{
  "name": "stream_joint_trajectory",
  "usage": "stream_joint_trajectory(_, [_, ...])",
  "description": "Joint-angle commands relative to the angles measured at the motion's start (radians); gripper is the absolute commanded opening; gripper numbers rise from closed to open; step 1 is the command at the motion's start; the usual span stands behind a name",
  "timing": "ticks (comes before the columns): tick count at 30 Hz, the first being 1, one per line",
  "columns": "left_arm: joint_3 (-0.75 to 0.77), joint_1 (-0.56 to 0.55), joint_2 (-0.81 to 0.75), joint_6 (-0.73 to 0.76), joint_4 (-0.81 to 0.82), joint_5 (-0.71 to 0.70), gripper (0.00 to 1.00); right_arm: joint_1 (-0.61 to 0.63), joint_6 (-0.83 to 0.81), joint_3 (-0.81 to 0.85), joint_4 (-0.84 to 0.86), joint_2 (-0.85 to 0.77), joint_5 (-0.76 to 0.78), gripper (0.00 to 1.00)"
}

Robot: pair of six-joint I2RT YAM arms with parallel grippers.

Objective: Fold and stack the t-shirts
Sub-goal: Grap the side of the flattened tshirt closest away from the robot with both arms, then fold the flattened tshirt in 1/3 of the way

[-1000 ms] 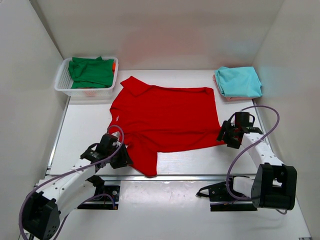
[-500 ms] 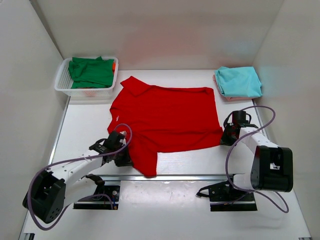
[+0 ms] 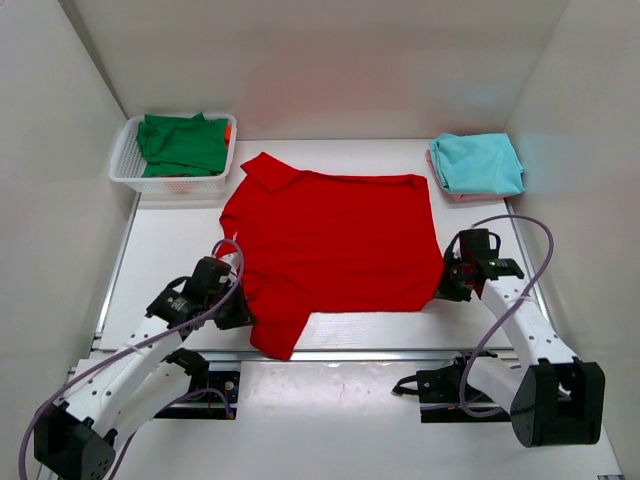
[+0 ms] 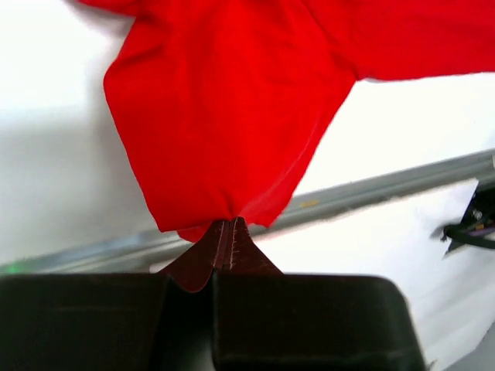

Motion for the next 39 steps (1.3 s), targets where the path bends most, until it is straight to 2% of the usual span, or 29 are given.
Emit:
stream_joint_trajectory(1, [0.026, 0.008, -0.057, -0.014, -0.098, 0.034, 0.0, 0.023, 0.034, 0.04, -0.146, -0.062, 0.002, 0.0])
stream_joint_trajectory(9, [0.221, 0.082, -0.057, 0.044, -0.225, 0.051, 0.0, 0.006, 0.001, 0.082, -0.293, -0.169, -0.048, 0.0])
stream_joint_trajectory(16, [0.262, 0.103, 0.058, 0.098, -0.156, 0.04, 0.0, -0.083, -0.083, 0.074, -0.266, -0.13, -0.099, 0.0])
stream_joint_trajectory(23, [0.365, 0.206, 0.236, 0.174, -0.087, 0.025, 0.0, -0.075, -0.097, 0.158, -0.203, 0.04, -0.102, 0.0])
stream_joint_trajectory(25, [0.46, 0.234, 0.341, 0.2, -0.057, 0.003, 0.0, -0.086, -0.103, 0.224, -0.183, 0.131, -0.099, 0.0])
stream_joint_trajectory(32, [0.606, 0.277, 0.568, 0.23, 0.014, -0.003, 0.0, -0.083, -0.114, 0.338, -0.132, 0.339, -0.09, 0.0])
stream_joint_trajectory(39, [0.712, 0.32, 0.713, 0.25, 0.068, -0.017, 0.0, -0.08, -0.119, 0.459, -0.102, 0.505, -0.08, 0.0])
